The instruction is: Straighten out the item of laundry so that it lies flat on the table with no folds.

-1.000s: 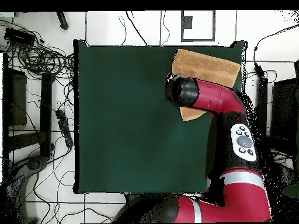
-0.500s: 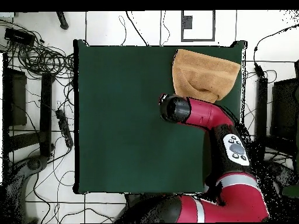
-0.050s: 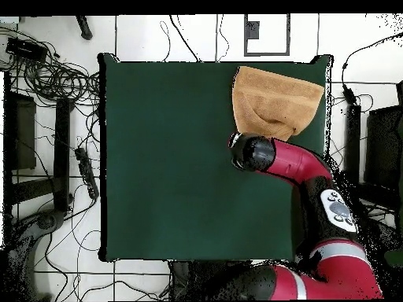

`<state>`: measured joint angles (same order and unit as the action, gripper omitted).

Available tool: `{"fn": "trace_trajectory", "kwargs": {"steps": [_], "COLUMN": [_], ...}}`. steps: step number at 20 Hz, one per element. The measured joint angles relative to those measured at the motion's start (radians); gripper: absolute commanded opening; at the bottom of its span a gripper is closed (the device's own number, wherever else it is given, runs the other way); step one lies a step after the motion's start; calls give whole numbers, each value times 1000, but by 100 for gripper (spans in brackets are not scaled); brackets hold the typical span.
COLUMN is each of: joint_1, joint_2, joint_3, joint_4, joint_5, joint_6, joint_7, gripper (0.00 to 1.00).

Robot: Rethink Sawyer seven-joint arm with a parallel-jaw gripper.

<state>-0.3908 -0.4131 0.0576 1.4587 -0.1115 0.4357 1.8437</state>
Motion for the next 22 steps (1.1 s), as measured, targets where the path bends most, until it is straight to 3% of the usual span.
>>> {"fn": "trace_trajectory", "kwargs": {"steps": [12, 22], "joint_1": [-112, -94], "joint_2": [-6, 29], "joint_3": [-1, -1], "joint_4": [-34, -35], "joint_5": [-2, -2], "joint_6": [0, 0], "joint_7": [0, 0], "gripper": [100, 100]}}
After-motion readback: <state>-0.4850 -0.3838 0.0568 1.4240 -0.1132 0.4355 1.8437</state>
